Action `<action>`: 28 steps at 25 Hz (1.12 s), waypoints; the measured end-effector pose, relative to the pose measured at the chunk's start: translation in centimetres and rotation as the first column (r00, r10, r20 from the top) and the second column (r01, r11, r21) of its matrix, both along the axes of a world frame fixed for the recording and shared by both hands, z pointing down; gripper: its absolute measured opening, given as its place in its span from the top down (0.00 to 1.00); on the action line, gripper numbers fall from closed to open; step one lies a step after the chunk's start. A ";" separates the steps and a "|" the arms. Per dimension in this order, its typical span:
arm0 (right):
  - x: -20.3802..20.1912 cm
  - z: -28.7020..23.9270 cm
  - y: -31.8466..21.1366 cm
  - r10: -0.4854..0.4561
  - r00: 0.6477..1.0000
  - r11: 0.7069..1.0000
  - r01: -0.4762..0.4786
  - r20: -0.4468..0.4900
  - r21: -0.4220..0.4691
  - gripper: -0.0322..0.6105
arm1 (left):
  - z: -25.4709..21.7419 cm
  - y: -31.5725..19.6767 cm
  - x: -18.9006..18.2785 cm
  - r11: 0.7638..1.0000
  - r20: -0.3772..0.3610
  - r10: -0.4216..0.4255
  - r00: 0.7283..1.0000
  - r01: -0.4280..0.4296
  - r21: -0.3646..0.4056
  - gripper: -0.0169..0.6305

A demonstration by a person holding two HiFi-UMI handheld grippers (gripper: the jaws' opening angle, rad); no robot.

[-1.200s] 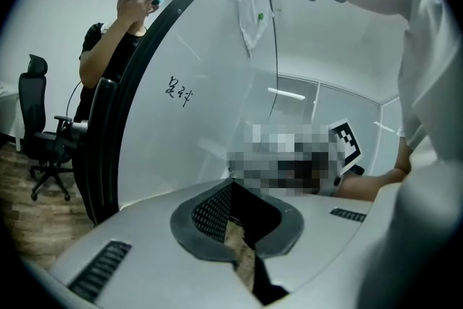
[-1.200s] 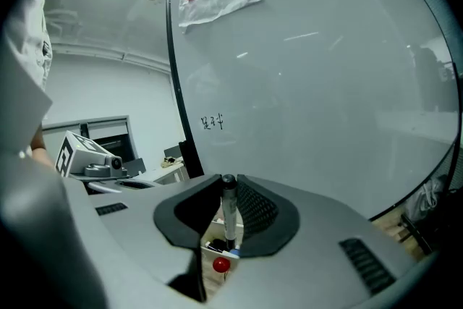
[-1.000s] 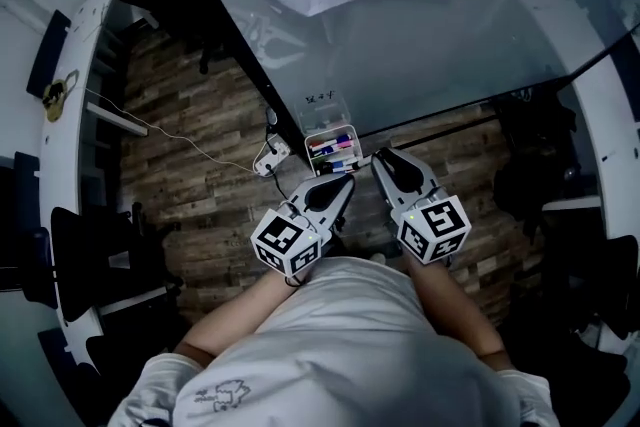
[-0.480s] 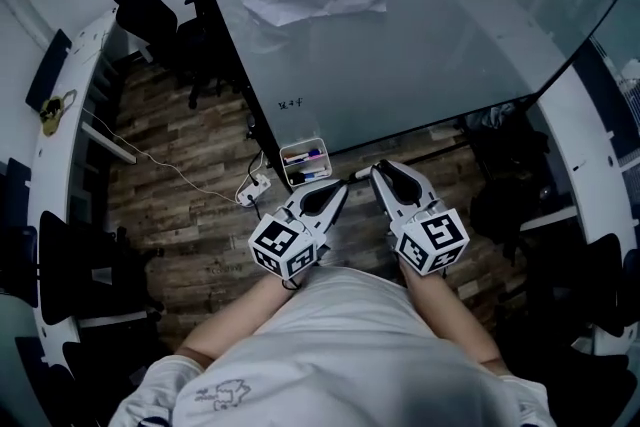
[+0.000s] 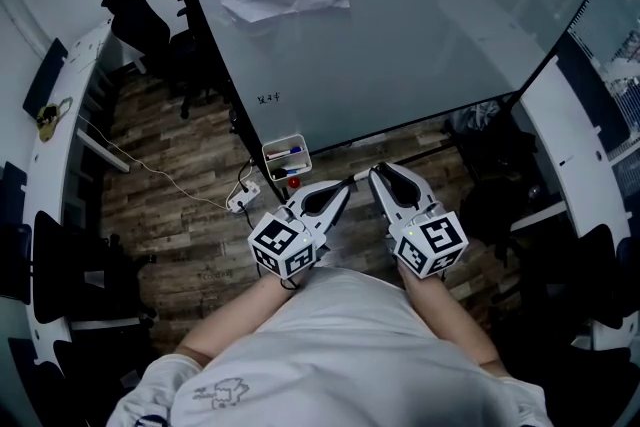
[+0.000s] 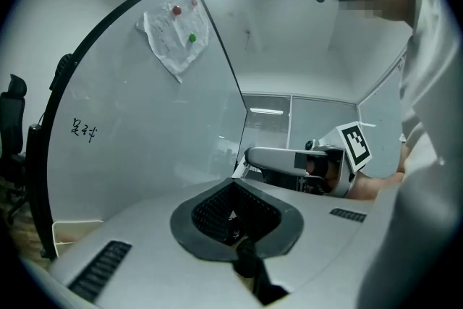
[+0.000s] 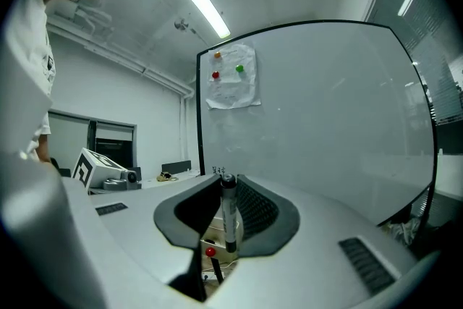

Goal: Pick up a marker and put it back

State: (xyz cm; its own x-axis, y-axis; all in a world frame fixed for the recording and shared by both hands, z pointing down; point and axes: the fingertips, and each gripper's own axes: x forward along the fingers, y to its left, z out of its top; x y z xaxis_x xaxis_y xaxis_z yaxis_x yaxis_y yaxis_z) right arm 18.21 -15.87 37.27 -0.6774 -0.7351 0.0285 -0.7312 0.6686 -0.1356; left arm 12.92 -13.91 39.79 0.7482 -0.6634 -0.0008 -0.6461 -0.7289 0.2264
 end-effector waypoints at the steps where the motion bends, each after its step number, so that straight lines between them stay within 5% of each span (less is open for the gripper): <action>1: 0.2 -0.1 0.2 0.000 1.000 1.000 0.000 0.000 0.005 0.84 | -0.1 0.1 0.3 1.000 0.006 0.000 1.000 0.000 0.004 0.96; 14: -0.3 0.1 0.9 -0.038 0.999 0.999 0.038 0.022 0.011 0.84 | 1.0 0.8 0.3 0.999 0.047 -0.030 0.998 0.031 -0.013 0.96; 28: -7.9 0.1 -0.7 -0.090 0.996 0.996 0.089 0.026 0.021 0.84 | 1.4 -1.3 -8.6 0.993 0.026 -0.105 0.994 0.106 -0.053 0.96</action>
State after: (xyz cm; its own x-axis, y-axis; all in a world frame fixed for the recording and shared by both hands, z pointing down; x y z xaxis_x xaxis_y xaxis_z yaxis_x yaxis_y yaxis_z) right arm 10.30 -16.55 37.41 -0.7410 -0.6715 -0.0044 -0.6644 0.7340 -0.1406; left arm 4.35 -15.26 41.21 0.6735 -0.7373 0.0538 -0.7241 -0.6433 0.2484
